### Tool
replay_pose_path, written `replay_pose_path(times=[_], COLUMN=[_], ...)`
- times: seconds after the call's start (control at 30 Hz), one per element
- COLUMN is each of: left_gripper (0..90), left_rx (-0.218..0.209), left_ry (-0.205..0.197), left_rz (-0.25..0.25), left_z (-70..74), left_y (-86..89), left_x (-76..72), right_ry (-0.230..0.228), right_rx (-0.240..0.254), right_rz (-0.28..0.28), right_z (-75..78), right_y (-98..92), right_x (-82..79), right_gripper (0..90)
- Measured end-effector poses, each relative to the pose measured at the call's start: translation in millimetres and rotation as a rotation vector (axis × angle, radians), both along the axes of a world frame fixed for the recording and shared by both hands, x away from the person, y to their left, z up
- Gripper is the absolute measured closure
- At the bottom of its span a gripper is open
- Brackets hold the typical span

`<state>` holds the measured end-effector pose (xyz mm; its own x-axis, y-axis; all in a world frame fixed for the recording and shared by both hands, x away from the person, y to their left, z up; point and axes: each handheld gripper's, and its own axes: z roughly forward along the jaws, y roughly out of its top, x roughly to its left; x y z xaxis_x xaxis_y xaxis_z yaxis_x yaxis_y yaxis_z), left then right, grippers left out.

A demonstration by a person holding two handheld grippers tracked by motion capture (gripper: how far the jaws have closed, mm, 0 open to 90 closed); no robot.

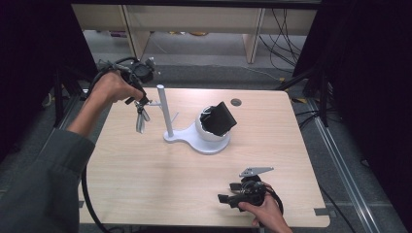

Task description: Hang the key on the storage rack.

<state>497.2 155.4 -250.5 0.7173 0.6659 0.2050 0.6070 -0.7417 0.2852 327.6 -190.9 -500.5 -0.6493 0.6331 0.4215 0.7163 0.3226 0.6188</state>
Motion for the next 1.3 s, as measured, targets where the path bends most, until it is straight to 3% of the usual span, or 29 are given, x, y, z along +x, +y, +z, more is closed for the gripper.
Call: replay_pose_path(times=[0.37, 0.4, 0.47, 0.57, 0.7, 1.07, 1.13, 1.3], left_gripper=[83.9, 83.9, 83.9, 83.7, 83.4, 83.3, 82.6, 81.7], left_rx=[0.015, 0.016, 0.02, 0.023, 0.017, -0.002, -0.014, -0.015], left_ry=[0.025, 0.029, 0.029, 0.035, 0.042, 0.047, 0.046, 0.043], left_rz=[-0.015, -0.016, -0.018, -0.022, -0.023, -0.022, -0.02, -0.016], left_z=[-11.2, -12.1, -13.5, -16.3, -21.5, -21.8, -19.5, -18.2], left_y=[-10.9, -11.6, -12.6, -13.8, -15.9, -20.9, -20.4, -17.2], left_x=[3.0, 3.2, 3.9, 4.6, 5.3, 6.1, 5.6, 3.5], right_ry=[-0.009, 0.009, -0.015, 0.006, -0.009, -0.013, 0.008, -0.006], right_rx=[-0.003, 0.002, 0.01, 0.001, 0.0, 0.012, 0.02, 0.015], right_rz=[0.005, -0.004, 0.014, -0.004, 0.008, 0.01, 0.002, 0.007], right_z=[-0.6, 0.2, -1.3, -0.1, -0.6, -1.0, -0.4, -0.8], right_y=[-0.7, 0.1, -0.8, -0.1, -0.7, -1.1, -0.2, -0.7], right_x=[1.0, -0.2, 1.6, 0.2, 1.0, 1.7, 0.5, 1.3], right_gripper=[25.9, 25.8, 25.9, 25.9, 25.8, 25.8, 25.8, 25.8])
